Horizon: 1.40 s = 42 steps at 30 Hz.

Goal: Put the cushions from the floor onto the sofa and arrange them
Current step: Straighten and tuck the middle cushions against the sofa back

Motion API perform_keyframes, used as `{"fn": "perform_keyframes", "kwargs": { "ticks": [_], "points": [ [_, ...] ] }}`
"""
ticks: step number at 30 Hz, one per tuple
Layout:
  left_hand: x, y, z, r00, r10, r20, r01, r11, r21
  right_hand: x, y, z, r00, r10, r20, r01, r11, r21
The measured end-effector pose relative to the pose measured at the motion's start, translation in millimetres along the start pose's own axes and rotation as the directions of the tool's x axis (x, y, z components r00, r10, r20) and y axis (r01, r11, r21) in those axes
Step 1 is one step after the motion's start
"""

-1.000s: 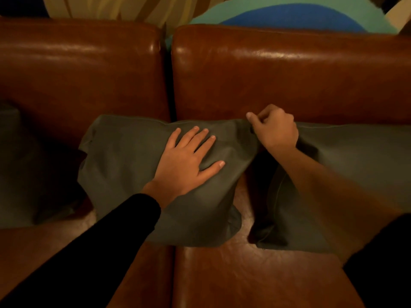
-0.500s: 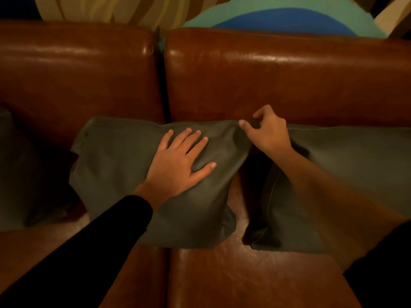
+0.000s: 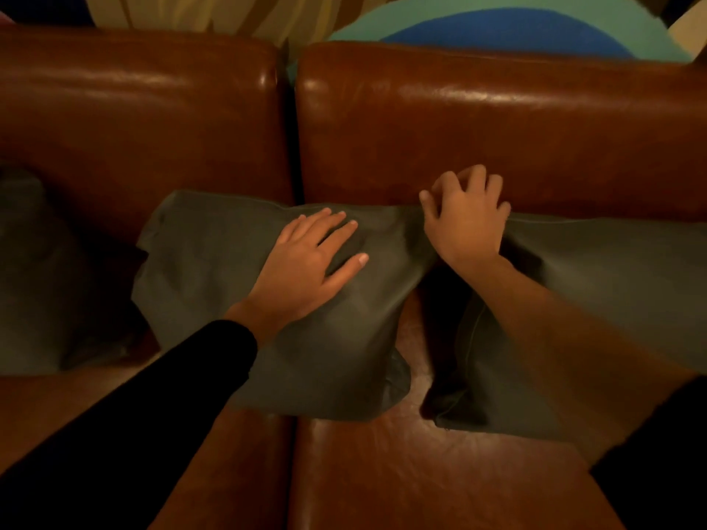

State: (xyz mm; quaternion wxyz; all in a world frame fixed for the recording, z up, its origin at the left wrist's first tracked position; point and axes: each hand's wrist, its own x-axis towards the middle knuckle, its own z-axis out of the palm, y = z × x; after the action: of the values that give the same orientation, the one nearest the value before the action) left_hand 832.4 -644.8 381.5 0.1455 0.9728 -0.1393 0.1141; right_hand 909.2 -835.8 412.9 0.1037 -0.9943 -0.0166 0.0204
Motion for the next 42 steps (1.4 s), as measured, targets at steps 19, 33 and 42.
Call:
{"fn": "perform_keyframes", "kwargs": {
  "ticks": [19,33,42],
  "points": [
    [-85.8,-150.9,-86.3,0.498,-0.851,0.168,0.815,0.392,-0.426,-50.5,-210.5,27.7,0.756,-0.650,0.079,0.642,0.760,0.104],
    [-62.8,-213.8,-61.0,0.611,-0.619,0.494,0.765,0.300,-0.570,-35.1,-274.8,70.1,0.825,-0.534,0.187,0.553,0.830,-0.067],
    [-40.1,-226.2,-63.9,0.531,-0.682,0.503,0.639,-0.067,-0.766,-34.8,-270.8,73.4,0.851,-0.480,0.213,0.508,0.856,-0.100]
  ]
}}
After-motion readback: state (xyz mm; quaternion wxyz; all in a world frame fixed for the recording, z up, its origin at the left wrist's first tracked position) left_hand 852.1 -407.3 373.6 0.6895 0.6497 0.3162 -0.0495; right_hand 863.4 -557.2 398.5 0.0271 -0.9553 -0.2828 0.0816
